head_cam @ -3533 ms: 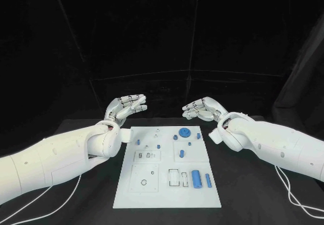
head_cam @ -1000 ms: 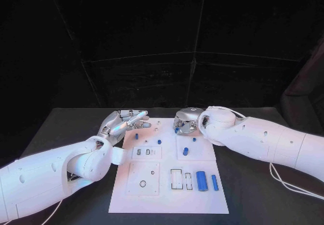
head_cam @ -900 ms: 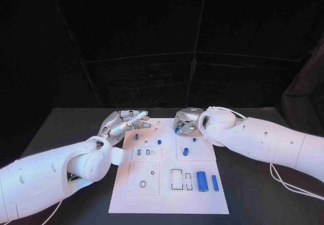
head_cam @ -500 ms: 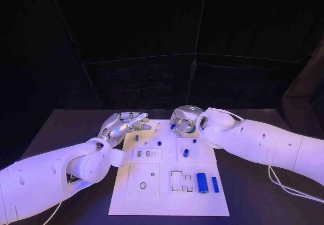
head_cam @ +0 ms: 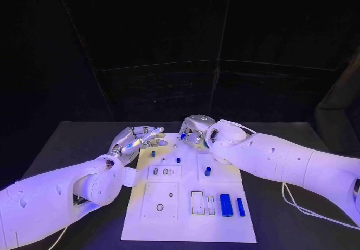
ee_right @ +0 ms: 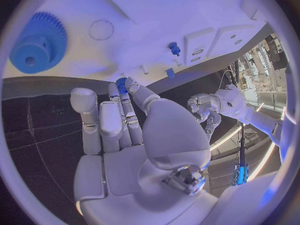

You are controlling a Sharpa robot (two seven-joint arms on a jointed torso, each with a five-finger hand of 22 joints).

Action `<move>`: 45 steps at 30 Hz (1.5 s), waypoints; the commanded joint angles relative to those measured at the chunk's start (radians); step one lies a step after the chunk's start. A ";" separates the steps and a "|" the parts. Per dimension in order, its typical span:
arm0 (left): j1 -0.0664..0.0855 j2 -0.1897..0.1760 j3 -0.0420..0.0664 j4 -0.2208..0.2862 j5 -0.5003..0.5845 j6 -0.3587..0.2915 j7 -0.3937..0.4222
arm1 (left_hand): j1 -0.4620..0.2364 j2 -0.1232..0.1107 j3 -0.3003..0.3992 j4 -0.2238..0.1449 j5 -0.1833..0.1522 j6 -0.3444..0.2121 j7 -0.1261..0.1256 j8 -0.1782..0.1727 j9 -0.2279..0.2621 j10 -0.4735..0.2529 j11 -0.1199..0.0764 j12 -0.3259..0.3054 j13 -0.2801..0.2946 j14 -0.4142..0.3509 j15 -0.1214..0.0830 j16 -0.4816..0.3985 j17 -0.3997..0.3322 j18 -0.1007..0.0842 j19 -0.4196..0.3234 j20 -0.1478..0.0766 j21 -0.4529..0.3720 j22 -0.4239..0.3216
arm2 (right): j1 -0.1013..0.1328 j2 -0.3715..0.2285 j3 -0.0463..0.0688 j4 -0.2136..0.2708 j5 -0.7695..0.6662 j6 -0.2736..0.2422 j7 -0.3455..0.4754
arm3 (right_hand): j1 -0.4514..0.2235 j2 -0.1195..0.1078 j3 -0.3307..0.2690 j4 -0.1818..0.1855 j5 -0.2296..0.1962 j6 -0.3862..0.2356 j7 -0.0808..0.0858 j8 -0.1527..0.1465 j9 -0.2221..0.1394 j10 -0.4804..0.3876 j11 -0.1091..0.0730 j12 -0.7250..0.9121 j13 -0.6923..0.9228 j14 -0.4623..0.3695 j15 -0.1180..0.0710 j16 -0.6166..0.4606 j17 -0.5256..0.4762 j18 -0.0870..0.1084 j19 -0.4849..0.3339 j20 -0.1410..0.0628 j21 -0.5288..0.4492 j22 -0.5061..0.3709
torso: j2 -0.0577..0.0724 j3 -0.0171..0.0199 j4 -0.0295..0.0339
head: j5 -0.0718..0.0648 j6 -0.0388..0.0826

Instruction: Assemble the parts on the task board

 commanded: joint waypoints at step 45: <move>0.006 -0.010 0.001 0.001 -0.006 0.016 -0.001 | -0.003 0.009 -0.002 -0.009 0.000 0.004 0.001 -0.008 0.000 -0.001 0.006 -0.008 -0.001 0.004 0.004 -0.009 0.002 0.015 0.006 0.001 -0.006 -0.003 | 0.003 -0.018 0.001 0.028 0.013 -0.060 -0.012 | -0.009 -0.105 -0.033 0.061 0.024 -0.138 0.024 0.005 0.006 -0.158 0.029 0.052 0.004 -0.005 0.023 -0.038 -0.087 0.000 -0.061 0.028 -0.041 -0.084 | 0.005 -0.0001 0.0054 | -0.005 -0.007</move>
